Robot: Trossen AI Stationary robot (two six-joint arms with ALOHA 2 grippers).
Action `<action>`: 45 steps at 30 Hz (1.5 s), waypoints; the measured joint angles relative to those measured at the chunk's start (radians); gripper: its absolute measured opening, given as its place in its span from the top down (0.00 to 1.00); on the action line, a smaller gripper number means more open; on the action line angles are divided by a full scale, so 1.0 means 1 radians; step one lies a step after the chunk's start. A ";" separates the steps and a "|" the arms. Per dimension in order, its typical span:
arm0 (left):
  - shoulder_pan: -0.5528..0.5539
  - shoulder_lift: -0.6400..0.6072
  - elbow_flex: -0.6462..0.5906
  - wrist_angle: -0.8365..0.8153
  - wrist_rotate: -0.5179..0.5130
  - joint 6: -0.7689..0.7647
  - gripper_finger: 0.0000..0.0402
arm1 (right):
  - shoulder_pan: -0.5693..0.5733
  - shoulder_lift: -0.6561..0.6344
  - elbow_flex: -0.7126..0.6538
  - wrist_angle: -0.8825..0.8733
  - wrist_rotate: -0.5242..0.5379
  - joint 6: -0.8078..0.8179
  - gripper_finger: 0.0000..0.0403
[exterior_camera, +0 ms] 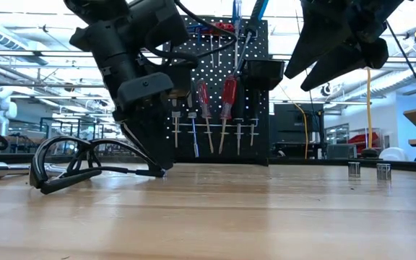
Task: Hang tools onto peg board
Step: Put the left socket into the black bin on the peg board
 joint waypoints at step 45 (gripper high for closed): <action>-0.038 -0.253 -0.032 0.230 0.046 0.238 0.87 | 0.014 0.024 0.000 0.383 0.111 -0.442 0.42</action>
